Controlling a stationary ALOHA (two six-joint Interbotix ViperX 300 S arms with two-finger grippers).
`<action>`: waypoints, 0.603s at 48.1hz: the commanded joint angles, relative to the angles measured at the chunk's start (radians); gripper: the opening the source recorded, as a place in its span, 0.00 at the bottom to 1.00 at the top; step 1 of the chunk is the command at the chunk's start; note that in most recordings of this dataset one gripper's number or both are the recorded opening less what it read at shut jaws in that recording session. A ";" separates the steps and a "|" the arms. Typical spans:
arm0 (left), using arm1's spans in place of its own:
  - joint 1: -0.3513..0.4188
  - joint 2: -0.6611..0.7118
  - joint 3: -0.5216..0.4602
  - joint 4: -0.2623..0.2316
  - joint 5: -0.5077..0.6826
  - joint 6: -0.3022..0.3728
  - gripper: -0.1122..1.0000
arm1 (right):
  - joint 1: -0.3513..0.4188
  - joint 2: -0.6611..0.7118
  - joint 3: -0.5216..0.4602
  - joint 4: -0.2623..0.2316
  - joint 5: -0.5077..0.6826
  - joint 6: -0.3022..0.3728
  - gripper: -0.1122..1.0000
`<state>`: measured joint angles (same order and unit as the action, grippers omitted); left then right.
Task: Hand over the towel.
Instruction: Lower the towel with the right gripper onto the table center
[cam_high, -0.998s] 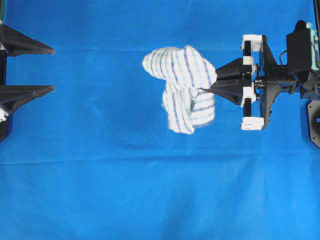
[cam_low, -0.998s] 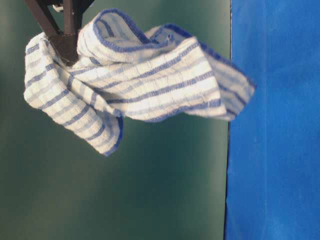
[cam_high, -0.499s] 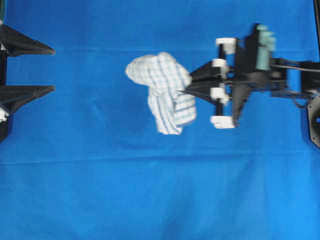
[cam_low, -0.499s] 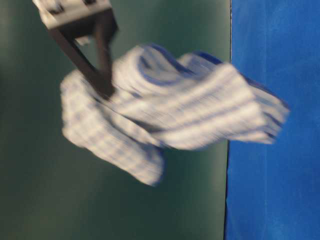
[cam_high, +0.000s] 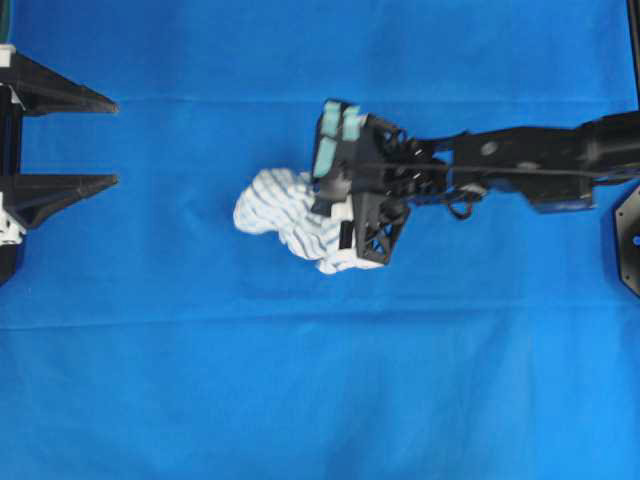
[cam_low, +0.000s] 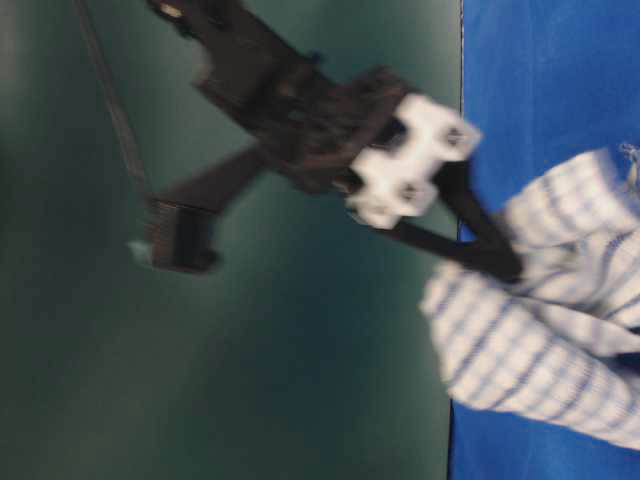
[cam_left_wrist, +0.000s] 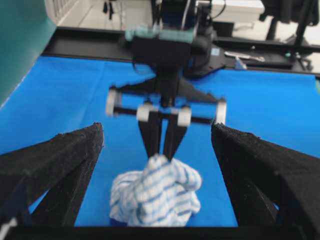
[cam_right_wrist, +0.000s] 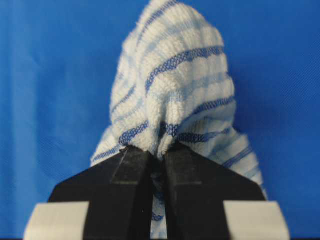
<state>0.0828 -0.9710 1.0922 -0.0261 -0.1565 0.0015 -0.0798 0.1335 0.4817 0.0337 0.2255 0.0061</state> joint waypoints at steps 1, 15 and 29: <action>0.000 0.014 -0.011 -0.002 -0.017 -0.002 0.93 | 0.000 -0.011 -0.011 -0.003 -0.003 0.006 0.14; 0.000 0.018 -0.009 -0.002 -0.023 -0.002 0.93 | -0.002 -0.014 0.005 -0.002 -0.003 0.014 0.14; 0.000 0.018 -0.009 -0.002 -0.023 -0.002 0.93 | 0.000 -0.017 -0.009 -0.002 0.000 0.015 0.15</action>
<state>0.0828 -0.9587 1.0937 -0.0261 -0.1703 0.0000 -0.0798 0.1411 0.4970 0.0322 0.2255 0.0169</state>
